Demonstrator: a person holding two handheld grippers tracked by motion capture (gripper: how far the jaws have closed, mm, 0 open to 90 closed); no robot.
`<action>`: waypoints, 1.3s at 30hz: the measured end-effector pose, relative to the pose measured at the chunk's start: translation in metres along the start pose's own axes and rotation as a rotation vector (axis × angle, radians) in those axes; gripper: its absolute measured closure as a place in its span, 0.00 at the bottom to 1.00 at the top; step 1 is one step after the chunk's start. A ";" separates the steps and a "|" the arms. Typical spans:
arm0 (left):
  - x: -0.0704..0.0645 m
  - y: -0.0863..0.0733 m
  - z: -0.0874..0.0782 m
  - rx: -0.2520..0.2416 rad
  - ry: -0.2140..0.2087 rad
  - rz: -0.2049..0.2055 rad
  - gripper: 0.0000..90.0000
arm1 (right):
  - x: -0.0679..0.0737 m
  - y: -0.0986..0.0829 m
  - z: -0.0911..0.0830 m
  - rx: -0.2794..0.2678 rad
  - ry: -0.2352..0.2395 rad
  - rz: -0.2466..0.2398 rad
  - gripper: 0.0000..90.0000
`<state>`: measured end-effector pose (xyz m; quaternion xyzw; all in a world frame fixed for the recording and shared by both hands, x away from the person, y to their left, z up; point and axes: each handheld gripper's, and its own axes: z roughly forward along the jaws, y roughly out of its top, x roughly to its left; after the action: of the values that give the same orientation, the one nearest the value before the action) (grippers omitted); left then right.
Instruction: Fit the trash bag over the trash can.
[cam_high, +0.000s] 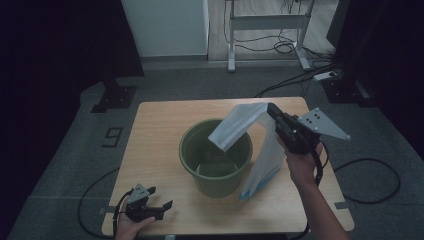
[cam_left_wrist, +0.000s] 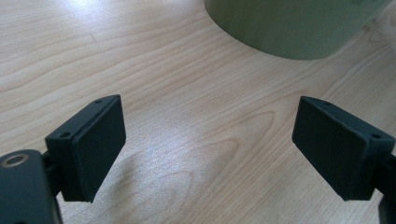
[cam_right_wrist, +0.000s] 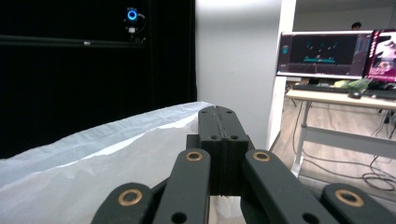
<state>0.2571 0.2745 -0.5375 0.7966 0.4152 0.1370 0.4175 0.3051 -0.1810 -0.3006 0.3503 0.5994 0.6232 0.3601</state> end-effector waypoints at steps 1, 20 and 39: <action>0.000 0.000 0.000 0.002 0.000 0.001 0.11 | 0.001 -0.004 0.000 0.003 0.005 0.006 0.99; -0.001 0.002 -0.003 -0.011 0.004 -0.001 0.11 | 0.047 -0.050 0.009 0.116 0.141 -0.043 0.99; -0.003 0.004 -0.007 -0.032 0.002 -0.011 0.11 | 0.079 -0.095 -0.006 0.246 0.264 -0.035 0.67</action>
<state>0.2536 0.2746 -0.5298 0.7874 0.4177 0.1423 0.4305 0.2630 -0.1130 -0.3955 0.2964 0.7192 0.5793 0.2436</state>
